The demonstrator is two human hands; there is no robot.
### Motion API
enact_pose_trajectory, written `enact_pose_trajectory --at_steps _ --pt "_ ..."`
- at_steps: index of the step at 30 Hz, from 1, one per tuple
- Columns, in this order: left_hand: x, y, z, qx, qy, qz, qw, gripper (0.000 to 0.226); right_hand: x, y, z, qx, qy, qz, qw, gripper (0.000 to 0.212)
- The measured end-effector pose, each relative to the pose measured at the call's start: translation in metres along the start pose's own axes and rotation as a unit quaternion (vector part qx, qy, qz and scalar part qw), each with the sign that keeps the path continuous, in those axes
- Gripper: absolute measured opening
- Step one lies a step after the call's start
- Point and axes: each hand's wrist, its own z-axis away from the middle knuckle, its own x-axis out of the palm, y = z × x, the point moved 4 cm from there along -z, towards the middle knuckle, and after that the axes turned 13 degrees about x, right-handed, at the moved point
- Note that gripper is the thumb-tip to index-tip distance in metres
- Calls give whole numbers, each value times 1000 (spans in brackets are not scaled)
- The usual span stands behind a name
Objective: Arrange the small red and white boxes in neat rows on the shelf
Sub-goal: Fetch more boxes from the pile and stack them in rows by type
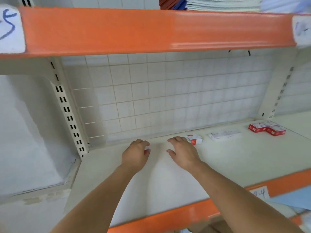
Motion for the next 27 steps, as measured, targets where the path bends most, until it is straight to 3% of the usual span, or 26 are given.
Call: enact_pose_trajectory --at_steps 13,27 --pt "99 220 -67 201 -75 23 976 33 -99 235 83 209 66 93 971 46" --pt "217 504 -97 294 -112 78 946 33 -209 492 189 315 92 118 937 42"
